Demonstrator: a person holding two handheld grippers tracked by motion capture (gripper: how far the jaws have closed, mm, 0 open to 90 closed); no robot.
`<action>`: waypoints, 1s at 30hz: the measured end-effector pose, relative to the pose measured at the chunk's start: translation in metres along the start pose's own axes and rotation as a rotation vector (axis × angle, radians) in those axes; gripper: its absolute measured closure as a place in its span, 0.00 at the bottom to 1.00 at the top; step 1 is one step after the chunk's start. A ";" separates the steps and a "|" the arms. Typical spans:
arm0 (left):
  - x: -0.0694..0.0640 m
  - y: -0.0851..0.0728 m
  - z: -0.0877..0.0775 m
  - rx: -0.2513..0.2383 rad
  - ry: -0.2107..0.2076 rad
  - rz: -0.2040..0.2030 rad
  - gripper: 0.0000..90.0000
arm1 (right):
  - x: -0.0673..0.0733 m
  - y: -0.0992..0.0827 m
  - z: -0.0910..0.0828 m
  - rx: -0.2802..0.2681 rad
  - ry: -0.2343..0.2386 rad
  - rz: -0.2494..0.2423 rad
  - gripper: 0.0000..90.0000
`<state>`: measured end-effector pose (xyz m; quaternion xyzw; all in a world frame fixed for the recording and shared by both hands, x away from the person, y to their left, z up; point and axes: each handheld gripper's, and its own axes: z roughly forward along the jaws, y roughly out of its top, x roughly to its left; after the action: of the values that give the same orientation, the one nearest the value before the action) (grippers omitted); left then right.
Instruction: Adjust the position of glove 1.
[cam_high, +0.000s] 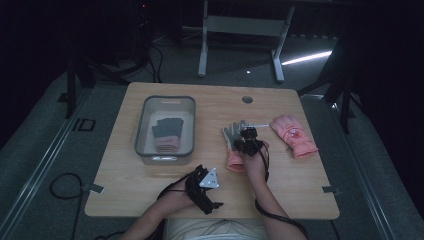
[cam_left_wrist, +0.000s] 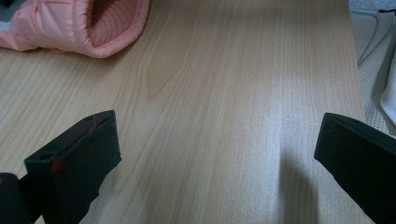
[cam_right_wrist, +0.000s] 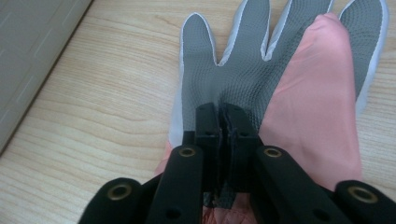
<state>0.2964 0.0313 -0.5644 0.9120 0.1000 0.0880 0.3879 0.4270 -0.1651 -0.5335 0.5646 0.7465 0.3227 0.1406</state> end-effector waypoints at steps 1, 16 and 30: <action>0.000 0.000 0.000 0.001 0.001 0.001 0.00 | 0.000 0.000 0.000 -0.001 -0.002 -0.002 0.92; -0.001 -0.001 0.000 -0.009 -0.003 -0.005 0.00 | -0.051 0.016 -0.074 -0.224 0.023 -0.107 0.79; -0.002 -0.001 0.000 0.000 0.002 -0.011 0.00 | -0.189 0.020 -0.094 -0.157 -0.129 -0.197 0.72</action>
<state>0.2949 0.0315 -0.5655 0.9113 0.1055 0.0867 0.3884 0.4492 -0.3689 -0.4788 0.4955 0.7602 0.3278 0.2631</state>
